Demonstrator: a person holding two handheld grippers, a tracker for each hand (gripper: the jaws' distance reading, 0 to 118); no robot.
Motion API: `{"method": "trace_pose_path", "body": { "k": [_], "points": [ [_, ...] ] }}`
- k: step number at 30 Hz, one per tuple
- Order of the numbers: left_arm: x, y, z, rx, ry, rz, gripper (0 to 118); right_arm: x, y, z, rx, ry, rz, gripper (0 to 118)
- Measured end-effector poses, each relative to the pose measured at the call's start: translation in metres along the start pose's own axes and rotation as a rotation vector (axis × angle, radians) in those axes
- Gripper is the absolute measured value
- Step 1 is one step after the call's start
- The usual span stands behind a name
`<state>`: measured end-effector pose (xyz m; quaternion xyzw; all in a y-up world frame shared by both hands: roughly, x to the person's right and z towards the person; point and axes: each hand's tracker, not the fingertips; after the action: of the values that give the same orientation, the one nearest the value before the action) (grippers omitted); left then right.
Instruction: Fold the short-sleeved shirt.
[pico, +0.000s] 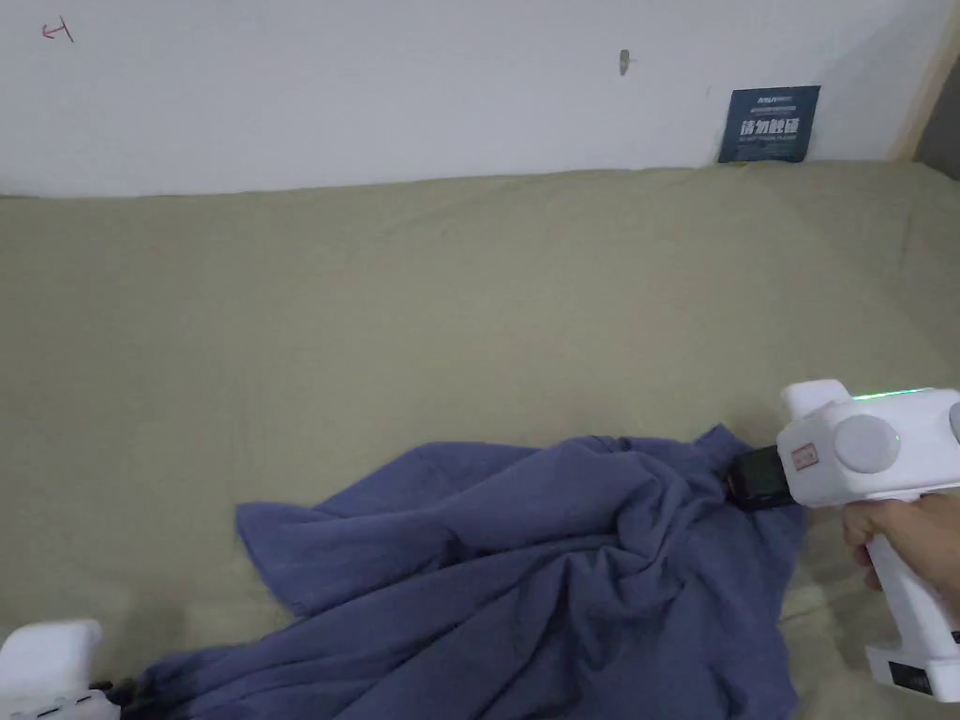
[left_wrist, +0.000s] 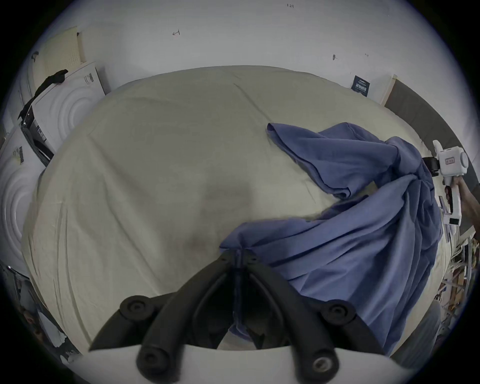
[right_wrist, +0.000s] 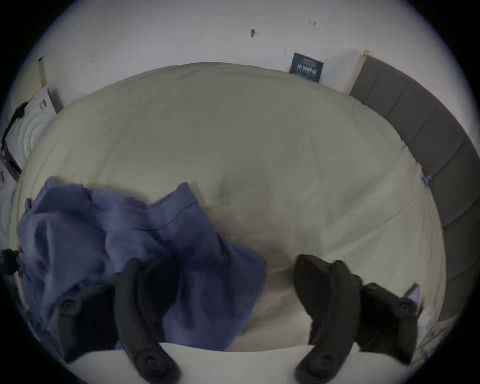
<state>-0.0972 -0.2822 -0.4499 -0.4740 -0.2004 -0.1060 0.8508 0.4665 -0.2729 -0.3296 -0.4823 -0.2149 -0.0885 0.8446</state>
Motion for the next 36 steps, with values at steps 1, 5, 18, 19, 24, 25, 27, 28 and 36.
{"method": "trace_pose_path", "body": {
  "k": [1, 5, 18, 19, 24, 25, 27, 28, 36],
  "points": [
    [0.0, 0.001, 0.0, -0.001, 0.0, -0.001, 2, -0.002, 0.0, 0.012, 0.008, 0.029, -0.039, 80],
    [0.002, 0.006, 0.012, -0.011, 0.014, -0.016, 2, -0.003, 0.005, 0.046, 0.055, 0.054, -0.022, 4],
    [-0.033, 0.043, 0.186, 0.282, 0.184, -0.011, 2, 0.047, -0.005, 0.288, 0.459, 0.126, -0.033, 4],
    [-0.037, 0.048, 0.201, 0.309, 0.182, -0.001, 2, 0.048, -0.007, 0.306, 0.491, 0.126, -0.031, 4],
    [-0.042, 0.074, 0.266, 0.397, 0.207, 0.01, 2, 0.057, -0.009, 0.375, 0.594, 0.118, -0.041, 4],
    [-0.04, 0.08, 0.277, 0.42, 0.22, 0.004, 2, 0.058, -0.009, 0.386, 0.603, 0.12, -0.042, 4],
    [-0.038, 0.092, 0.296, 0.452, 0.224, 0.003, 2, 0.062, -0.007, 0.405, 0.633, 0.122, -0.054, 4],
    [-0.037, 0.099, 0.304, 0.472, 0.22, 0.008, 2, 0.063, -0.005, 0.413, 0.647, 0.123, -0.057, 5],
    [-0.022, 0.166, 0.329, 0.546, 0.258, -0.003, 2, 0.064, 0.035, 0.429, 0.709, 0.075, -0.06, 5]
  ]
}}
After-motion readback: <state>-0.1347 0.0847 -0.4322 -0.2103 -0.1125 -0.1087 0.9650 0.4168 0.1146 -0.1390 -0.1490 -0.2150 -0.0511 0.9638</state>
